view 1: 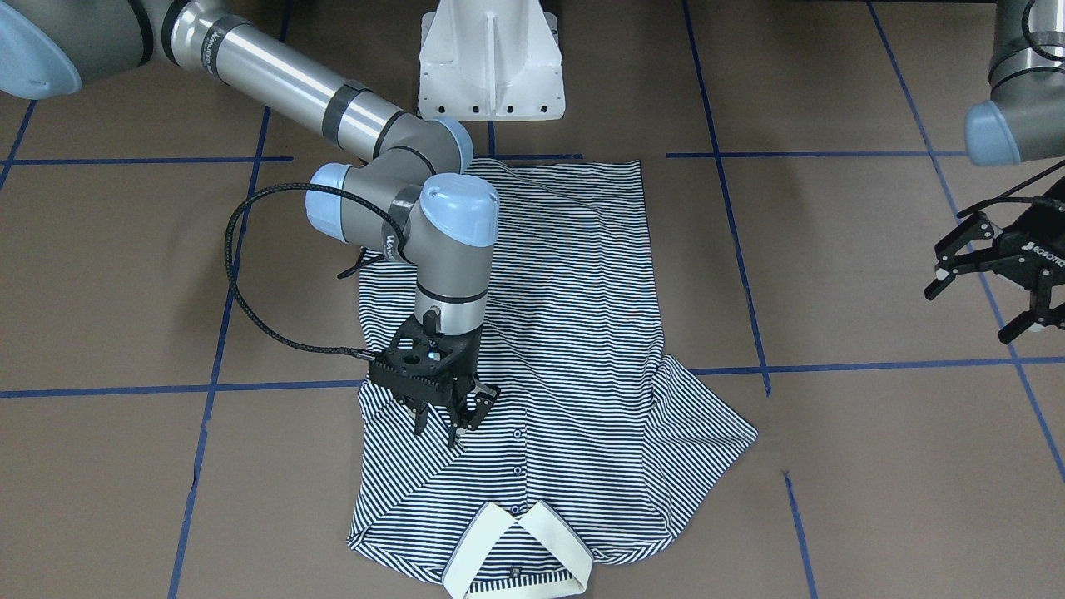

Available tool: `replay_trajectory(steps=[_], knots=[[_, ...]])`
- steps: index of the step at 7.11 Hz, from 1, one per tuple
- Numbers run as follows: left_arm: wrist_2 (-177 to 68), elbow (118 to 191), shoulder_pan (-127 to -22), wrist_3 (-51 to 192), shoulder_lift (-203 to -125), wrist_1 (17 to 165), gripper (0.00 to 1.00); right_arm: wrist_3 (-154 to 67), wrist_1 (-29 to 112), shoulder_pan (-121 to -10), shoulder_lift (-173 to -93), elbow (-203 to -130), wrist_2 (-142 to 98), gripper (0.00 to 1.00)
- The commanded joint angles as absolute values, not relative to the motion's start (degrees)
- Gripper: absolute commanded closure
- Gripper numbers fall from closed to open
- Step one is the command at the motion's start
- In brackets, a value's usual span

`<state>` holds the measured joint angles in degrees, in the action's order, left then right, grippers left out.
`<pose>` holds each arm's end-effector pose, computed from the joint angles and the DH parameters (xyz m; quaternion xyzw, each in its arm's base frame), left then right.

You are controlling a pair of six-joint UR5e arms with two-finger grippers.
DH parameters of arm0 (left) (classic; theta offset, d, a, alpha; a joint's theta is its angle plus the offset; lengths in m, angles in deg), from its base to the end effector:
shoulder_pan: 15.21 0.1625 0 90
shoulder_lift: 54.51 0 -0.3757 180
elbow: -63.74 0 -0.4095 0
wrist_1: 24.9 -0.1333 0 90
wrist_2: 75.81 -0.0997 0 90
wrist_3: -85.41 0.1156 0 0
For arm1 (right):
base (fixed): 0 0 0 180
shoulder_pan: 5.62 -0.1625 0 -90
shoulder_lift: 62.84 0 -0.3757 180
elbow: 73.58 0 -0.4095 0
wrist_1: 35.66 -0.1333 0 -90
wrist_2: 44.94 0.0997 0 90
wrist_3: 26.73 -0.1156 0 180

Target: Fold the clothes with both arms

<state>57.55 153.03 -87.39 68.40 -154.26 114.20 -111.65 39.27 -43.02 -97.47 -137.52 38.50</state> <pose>0.1298 -0.5801 0.4281 0.3342 0.4432 0.1852 0.8109 -0.5607 -0.6131 0.1879 0.1860 -0.3323 0.2780 0.8819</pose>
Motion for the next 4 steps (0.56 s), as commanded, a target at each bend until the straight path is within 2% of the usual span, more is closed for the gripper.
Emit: replay_trajectory(steps=[1,2,3,4], knots=[[54.0,151.6,-86.9,68.2,-154.8,113.5,0.00,-99.1,39.2,-49.7,-99.4,-139.1,51.9,0.00],[53.7,150.4,-86.8,62.9,-155.9,113.5,0.09,-90.7,39.0,-53.3,-105.3,-144.9,56.0,0.00],[51.3,150.1,-84.9,54.6,-157.0,113.9,0.32,-82.7,38.9,-57.1,-110.5,-150.6,61.4,0.00],[46.2,150.1,-81.4,49.3,-158.2,113.9,0.36,-77.0,38.7,-62.3,-117.4,-156.9,68.3,0.00]])
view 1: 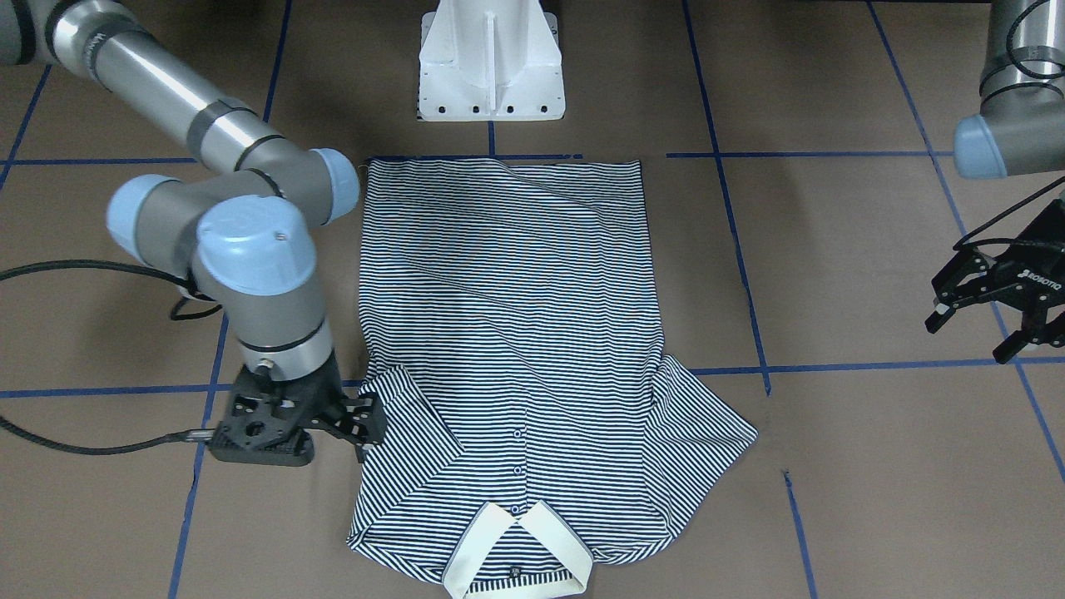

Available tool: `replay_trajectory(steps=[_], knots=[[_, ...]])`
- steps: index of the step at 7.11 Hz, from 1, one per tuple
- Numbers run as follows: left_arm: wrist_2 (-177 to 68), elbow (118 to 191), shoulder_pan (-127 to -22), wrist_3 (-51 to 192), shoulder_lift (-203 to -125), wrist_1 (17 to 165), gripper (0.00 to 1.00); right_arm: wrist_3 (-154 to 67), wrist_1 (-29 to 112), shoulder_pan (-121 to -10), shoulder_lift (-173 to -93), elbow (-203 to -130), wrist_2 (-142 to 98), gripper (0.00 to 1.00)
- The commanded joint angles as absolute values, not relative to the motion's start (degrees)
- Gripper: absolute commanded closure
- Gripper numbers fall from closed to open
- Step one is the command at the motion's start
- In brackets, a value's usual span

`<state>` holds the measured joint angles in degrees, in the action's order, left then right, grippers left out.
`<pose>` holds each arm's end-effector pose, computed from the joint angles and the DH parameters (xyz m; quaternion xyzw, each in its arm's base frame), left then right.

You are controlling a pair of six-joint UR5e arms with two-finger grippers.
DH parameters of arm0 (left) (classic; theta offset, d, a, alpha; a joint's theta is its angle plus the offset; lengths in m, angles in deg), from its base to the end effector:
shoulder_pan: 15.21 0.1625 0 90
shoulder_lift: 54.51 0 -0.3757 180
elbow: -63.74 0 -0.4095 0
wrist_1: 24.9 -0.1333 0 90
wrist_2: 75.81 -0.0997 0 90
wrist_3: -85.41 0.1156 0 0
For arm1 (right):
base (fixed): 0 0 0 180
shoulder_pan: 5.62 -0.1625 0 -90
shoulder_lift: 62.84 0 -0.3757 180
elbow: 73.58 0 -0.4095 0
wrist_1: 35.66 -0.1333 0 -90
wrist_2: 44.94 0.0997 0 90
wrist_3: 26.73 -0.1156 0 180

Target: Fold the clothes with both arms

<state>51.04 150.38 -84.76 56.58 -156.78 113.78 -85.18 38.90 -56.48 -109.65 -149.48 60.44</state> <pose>0.1553 -0.5995 0.4316 0.2999 0.4423 0.0911 0.8403 -0.4028 -0.6575 0.2469 0.1542 -0.3641 0.1038 0.9126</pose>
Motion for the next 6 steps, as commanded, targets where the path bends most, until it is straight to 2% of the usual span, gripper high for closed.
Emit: replay_trajectory(steps=[1,2,4,6], knots=[[42.1,150.1,-77.8,44.8,-159.8,113.5,0.35,-69.0,38.8,-67.0,-123.0,-160.9,73.9,0.00],[37.8,147.9,-73.3,39.8,-163.0,113.4,0.34,-64.8,36.7,-70.9,-127.0,-163.8,78.7,0.00],[29.1,137.4,-67.4,34.0,-171.9,113.9,0.33,-64.7,34.5,-72.6,-128.1,-164.0,82.8,0.00],[28.1,135.9,-65.5,33.7,-173.0,113.6,0.33,-65.0,34.4,-72.7,-128.3,-164.0,82.4,0.00]])
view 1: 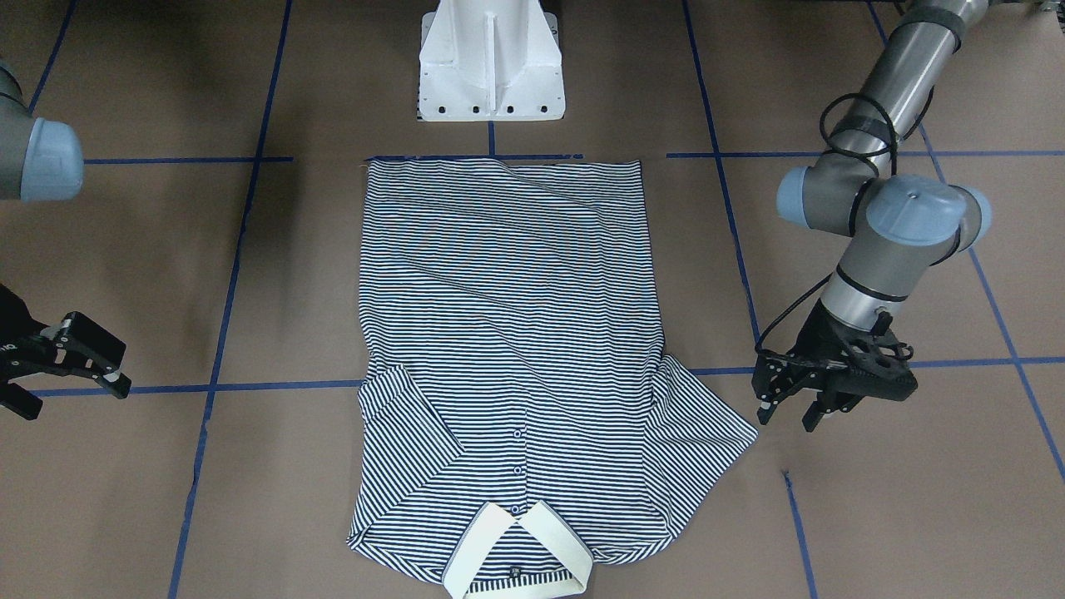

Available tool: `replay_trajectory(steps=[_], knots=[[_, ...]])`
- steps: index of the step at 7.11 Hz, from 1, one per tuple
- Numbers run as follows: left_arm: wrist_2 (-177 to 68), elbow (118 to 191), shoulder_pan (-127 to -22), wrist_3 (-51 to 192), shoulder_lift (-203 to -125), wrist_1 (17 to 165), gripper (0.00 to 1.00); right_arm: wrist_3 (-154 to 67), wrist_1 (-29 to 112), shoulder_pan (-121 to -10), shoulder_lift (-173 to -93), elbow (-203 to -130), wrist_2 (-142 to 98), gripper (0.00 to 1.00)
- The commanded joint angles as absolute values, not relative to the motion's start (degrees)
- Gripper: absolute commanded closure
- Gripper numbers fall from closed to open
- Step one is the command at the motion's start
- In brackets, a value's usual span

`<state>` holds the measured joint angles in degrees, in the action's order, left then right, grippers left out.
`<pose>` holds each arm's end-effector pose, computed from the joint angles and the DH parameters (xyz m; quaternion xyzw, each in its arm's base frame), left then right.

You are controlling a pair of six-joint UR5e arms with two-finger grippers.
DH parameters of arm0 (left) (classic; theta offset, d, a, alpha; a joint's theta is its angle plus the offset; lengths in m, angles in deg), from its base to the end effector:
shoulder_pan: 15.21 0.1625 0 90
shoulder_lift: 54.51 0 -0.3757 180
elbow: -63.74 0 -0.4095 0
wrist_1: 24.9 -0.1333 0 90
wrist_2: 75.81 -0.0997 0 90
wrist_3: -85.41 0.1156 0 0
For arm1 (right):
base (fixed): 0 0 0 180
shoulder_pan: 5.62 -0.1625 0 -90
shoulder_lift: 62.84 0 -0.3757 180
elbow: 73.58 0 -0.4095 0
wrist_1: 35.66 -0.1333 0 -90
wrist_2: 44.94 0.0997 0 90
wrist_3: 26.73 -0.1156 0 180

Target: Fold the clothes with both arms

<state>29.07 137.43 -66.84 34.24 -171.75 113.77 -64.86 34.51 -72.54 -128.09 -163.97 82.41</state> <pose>0.3662 -0.6295 0.3894 0.2707 0.4268 -0.0320 0.8623 -0.2020 -0.6351 0.3243 0.1612 -0.4391 -0.0068 0.8838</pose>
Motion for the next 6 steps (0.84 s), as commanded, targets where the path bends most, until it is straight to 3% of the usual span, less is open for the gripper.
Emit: replay_trajectory(steps=[1,6], knots=[[26.9,133.4,-65.3,33.6,-173.9,114.3,0.35,-65.0,34.4,-72.7,-128.4,-163.9,82.4,0.00],[23.7,130.6,-62.2,32.5,-175.6,114.2,0.41,-65.0,34.4,-72.6,-128.3,-163.8,82.3,0.00]])
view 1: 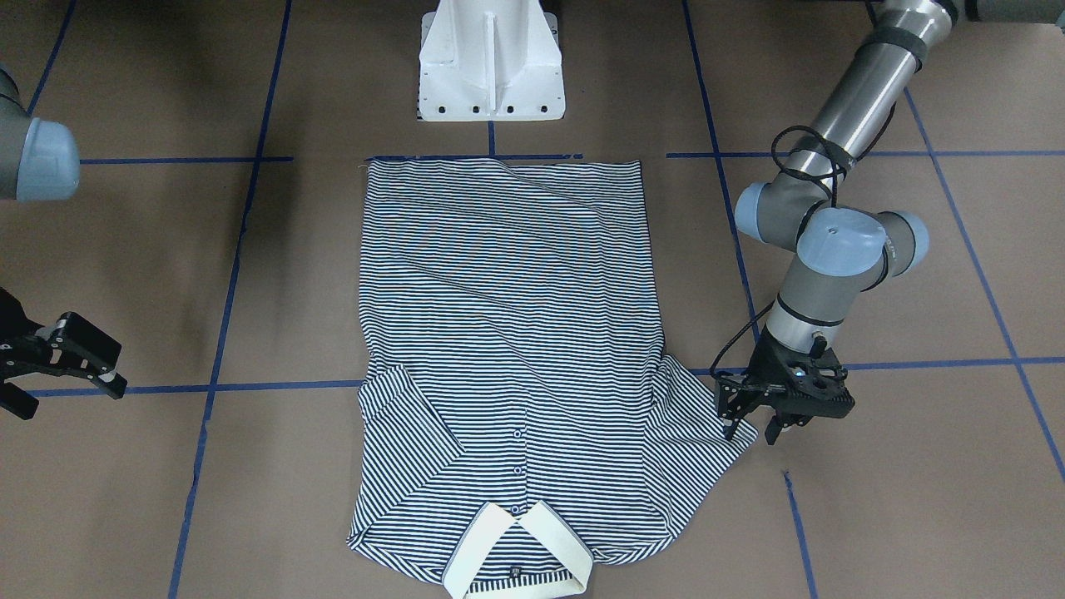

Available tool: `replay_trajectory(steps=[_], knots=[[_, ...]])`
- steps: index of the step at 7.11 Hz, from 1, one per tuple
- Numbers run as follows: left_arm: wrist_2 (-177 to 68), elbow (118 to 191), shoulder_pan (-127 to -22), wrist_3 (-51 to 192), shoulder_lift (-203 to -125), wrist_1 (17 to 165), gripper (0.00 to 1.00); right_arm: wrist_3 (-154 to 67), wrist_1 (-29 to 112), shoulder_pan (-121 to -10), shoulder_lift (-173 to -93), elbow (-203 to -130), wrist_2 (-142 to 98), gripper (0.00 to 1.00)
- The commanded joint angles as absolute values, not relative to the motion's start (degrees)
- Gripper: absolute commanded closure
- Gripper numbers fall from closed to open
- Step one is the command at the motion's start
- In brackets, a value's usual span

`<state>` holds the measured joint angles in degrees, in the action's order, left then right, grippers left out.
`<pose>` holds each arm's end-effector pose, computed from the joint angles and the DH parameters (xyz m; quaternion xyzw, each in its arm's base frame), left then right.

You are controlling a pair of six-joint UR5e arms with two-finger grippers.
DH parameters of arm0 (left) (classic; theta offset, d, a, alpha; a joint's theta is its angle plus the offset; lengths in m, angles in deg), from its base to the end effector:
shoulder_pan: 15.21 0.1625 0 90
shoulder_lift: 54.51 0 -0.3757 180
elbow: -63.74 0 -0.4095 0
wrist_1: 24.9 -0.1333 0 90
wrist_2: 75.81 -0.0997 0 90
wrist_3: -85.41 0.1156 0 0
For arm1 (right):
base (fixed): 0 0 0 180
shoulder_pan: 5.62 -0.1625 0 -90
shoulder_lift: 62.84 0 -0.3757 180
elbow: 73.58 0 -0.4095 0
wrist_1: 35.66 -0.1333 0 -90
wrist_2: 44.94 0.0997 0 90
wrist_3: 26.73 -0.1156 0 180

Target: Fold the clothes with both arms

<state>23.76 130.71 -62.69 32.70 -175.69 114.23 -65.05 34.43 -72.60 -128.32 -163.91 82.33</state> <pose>0.4226 -0.6296 0.4036 0.2679 0.4021 -0.0378 0.8747 -0.2010 -0.6350 0.3273 0.1596 -0.4382 -0.0039 0.8846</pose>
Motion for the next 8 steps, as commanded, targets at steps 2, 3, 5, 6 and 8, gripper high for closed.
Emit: replay_trajectory(steps=[2,3,5,6,8], knots=[[23.7,130.5,-62.2,32.5,-175.6,114.1,0.43,-65.0,34.4,-72.6,-128.4,-163.8,82.3,0.00],[23.6,130.4,-62.2,32.3,-175.5,114.1,0.43,-65.0,34.4,-72.6,-128.4,-163.8,82.3,0.00],[22.0,129.8,-62.2,30.0,-175.6,114.2,0.45,-65.0,34.4,-72.6,-128.4,-163.8,82.3,0.00],[22.0,129.8,-62.2,30.0,-175.6,114.2,0.46,-65.0,34.4,-72.6,-128.4,-163.8,82.3,0.00],[22.0,129.4,-62.2,30.0,-175.7,114.2,0.46,-65.0,34.4,-72.6,-128.4,-163.8,82.3,0.00]])
